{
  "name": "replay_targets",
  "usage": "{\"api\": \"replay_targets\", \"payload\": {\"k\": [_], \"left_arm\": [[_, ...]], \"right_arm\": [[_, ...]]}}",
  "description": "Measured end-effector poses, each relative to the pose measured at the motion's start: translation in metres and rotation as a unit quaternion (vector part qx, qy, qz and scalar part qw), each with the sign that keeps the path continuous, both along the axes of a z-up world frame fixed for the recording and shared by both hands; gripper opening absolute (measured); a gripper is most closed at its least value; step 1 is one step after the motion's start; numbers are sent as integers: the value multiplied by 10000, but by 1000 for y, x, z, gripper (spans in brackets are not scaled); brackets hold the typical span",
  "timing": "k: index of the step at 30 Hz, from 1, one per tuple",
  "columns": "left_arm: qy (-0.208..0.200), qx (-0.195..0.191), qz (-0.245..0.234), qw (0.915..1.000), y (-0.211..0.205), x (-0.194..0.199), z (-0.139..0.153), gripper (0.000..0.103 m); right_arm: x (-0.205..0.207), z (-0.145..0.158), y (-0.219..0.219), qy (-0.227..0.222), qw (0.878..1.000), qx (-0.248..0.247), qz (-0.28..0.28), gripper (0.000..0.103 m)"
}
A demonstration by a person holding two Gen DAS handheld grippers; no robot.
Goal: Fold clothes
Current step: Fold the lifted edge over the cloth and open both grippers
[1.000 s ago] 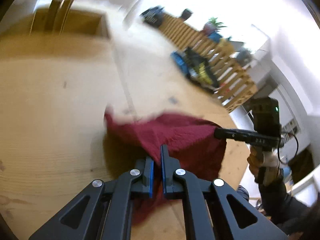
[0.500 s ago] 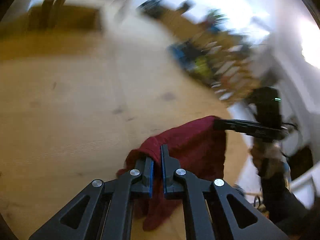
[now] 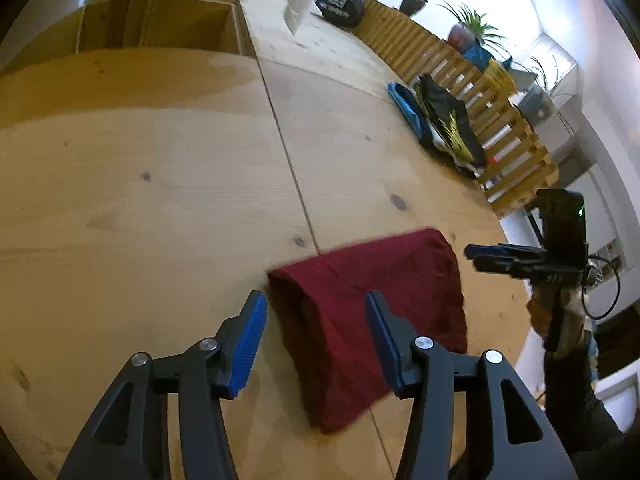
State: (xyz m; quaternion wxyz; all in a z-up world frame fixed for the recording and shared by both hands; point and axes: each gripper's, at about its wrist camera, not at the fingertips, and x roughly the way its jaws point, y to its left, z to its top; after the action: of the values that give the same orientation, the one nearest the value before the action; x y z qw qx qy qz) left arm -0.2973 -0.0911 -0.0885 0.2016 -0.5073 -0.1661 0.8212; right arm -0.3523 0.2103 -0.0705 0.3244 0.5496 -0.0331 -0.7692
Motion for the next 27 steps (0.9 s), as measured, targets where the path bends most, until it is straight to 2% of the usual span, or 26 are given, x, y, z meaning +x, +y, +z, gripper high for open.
{"api": "replay_targets", "payload": {"k": [2, 4, 5, 6, 8, 9, 12, 15, 18, 19, 20, 22, 24, 25, 26, 27], "left_arm": [[22, -259, -20, 9997, 8, 3, -3, 49], [66, -346, -69, 9994, 14, 5, -3, 49], [92, -384, -91, 9992, 17, 5, -2, 49], [137, -490, -82, 9987, 20, 5, -1, 49], [371, -863, 117, 9955, 21, 9, 7, 47], [471, -901, 147, 9947, 21, 11, 11, 47], [570, -433, -232, 9972, 32, 17, 19, 47], [434, -410, -646, 9961, 48, 12, 7, 47], [107, -484, -565, 9972, 49, -3, -18, 47], [38, -448, -494, 9978, 44, -6, -23, 47], [-22, -358, -405, 9985, 37, -8, -26, 42], [-142, -178, -228, 9995, 23, -12, -31, 39], [29, -143, -150, 9998, 12, -7, -19, 41], [166, -254, -175, 9994, 9, -4, -12, 43], [306, -407, -204, 9985, 6, -3, -5, 50], [445, -561, -232, 9972, 3, -2, 2, 59]], "right_arm": [[8, -9, -7, -2, 9997, 227, 90, 47], [10, -22, -14, -40, 9989, 419, 182, 47], [12, -29, -19, -94, 9985, 501, 218, 42], [12, -35, -23, -134, 9979, 576, 256, 27], [14, -37, -26, -67, 9967, 764, 257, 25], [17, -30, -24, 49, 9966, 796, 211, 26], [25, -11, -21, 397, 9952, 888, 73, 28], [32, 9, -25, 828, 9932, 810, 118, 30], [24, -4, -38, 530, 9960, 615, 362, 30], [21, -8, -43, 431, 9966, 550, 444, 30], [18, -13, -44, 340, 9968, 540, 480, 30], [8, -27, -40, 183, 9966, 689, 420, 30], [6, -21, -32, 150, 9970, 661, 363, 30], [7, -10, -27, 322, 9973, 559, 361, 30], [9, -1, -24, 515, 9967, 518, 361, 37], [9, 4, -23, 722, 9949, 588, 383, 58]]}}
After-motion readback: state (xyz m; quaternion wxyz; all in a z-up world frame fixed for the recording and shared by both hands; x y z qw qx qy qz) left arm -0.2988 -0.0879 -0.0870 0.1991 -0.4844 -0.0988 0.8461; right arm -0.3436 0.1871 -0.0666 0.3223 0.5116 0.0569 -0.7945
